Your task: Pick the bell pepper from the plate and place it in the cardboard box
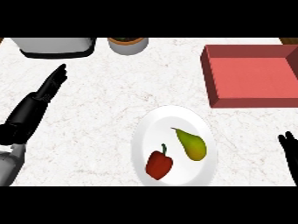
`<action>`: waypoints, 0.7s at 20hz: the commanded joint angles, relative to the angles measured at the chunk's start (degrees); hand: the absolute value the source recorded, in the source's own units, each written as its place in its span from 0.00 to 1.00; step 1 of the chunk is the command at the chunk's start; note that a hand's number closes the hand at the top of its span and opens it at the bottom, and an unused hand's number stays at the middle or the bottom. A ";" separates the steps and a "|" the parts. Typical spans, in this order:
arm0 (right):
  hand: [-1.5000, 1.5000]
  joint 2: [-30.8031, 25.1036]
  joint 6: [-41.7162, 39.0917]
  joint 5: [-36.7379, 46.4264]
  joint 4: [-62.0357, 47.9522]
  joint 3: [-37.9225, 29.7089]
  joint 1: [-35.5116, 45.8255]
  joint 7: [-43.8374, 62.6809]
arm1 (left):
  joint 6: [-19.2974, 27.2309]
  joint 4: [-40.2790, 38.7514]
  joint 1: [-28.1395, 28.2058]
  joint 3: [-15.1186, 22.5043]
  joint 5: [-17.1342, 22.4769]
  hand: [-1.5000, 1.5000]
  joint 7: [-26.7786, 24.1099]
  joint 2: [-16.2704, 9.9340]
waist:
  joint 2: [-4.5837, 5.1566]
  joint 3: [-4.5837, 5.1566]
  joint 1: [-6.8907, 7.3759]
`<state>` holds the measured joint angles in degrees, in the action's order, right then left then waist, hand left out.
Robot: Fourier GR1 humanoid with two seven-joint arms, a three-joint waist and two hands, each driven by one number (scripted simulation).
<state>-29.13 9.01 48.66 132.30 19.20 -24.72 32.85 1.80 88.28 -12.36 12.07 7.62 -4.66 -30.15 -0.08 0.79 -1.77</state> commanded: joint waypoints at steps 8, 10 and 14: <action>0.00 4.45 -25.61 12.12 1.36 17.86 11.17 29.84 | -1.93 -1.19 -3.10 2.23 -0.71 0.50 -0.46 1.88 | 0.72 0.03 3.97; 0.00 8.70 -28.91 13.84 0.04 21.44 14.04 34.65 | -2.01 -1.02 -3.43 2.31 -0.99 0.50 -0.55 1.86 | 0.59 0.00 4.35; 0.00 17.48 -33.68 15.76 -6.31 25.12 17.63 40.02 | -1.93 -2.21 -3.11 2.18 -1.77 0.50 -1.34 1.72 | 0.84 -0.07 4.76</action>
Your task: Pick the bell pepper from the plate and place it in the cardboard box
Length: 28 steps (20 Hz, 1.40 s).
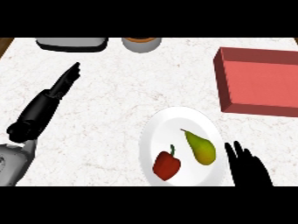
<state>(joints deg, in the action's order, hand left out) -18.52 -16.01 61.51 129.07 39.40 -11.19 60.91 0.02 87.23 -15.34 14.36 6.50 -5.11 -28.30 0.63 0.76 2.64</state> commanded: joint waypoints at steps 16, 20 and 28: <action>0.00 18.37 -10.50 6.42 -18.12 7.16 14.23 23.17 | -0.98 -1.55 1.59 -2.05 0.14 0.50 -2.71 0.14 | -0.43 -0.46 -0.69; 0.00 18.42 -11.15 3.65 -21.67 6.85 16.80 23.95 | 0.28 -2.05 -0.85 -0.75 -1.10 0.50 -0.55 2.36 | -0.25 -0.54 -1.50; 0.00 18.45 -9.80 2.89 -26.44 5.65 17.40 24.25 | 1.00 -0.42 1.52 -0.76 -2.23 0.50 -0.42 2.45 | -0.68 -0.62 -1.49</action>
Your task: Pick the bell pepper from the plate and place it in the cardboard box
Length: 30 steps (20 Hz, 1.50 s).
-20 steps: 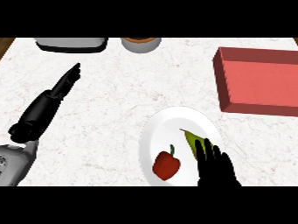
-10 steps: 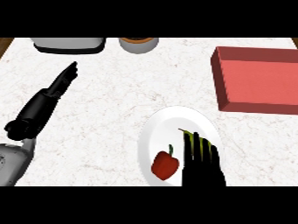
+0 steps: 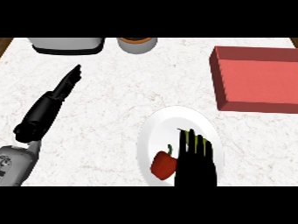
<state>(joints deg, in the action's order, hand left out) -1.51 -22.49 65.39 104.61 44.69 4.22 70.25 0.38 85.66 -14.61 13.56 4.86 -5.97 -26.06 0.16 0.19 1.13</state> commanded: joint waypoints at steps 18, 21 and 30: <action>0.00 1.44 4.41 -6.79 -15.51 -1.03 7.90 14.95 | -1.52 0.67 0.16 -1.76 -0.51 0.50 1.24 0.71 | -0.16 -0.12 -0.49; 0.00 1.44 6.35 -6.96 -14.63 -0.68 6.62 14.95 | -1.41 -3.37 -2.07 -2.09 -1.68 0.50 -0.21 1.74 | -0.04 -0.14 -1.42; 1.00 1.42 7.90 -10.20 -21.04 2.60 14.95 11.23 | -4.18 -0.29 0.92 -4.01 -1.29 0.50 -1.00 1.26 | -0.12 -0.18 -0.49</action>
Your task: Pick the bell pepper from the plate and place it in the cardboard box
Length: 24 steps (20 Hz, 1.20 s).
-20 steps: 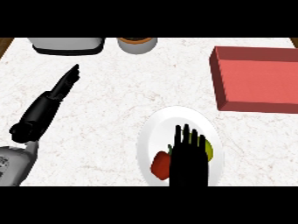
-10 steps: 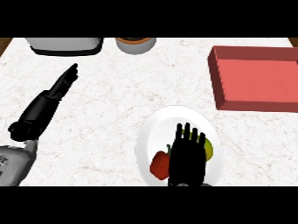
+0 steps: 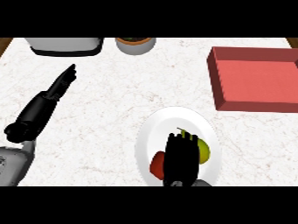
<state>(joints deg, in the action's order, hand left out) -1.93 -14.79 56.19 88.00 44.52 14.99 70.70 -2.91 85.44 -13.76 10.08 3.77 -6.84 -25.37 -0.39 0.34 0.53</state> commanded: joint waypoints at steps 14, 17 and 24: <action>1.00 -7.64 1.35 1.03 4.84 11.55 6.26 -27.31 | -1.49 -0.37 0.32 -1.48 -1.50 0.50 0.20 1.94 | 0.50 -0.42 0.19; 1.00 -5.97 1.21 -2.86 11.67 20.90 7.75 -40.40 | -1.76 0.75 -0.59 0.12 -1.55 0.50 1.11 3.05 | 0.60 -0.85 3.67; 1.00 -27.03 7.29 -5.90 33.06 17.22 11.60 -61.62 | -1.40 -0.69 -0.66 -2.82 -1.22 0.50 0.95 1.24 | 0.63 -0.69 -0.61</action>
<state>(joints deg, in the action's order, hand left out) -19.25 -10.36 52.53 111.48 63.86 24.79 19.99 -4.00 85.49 -14.12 8.66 2.08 -5.61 -23.22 -0.09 -0.34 1.09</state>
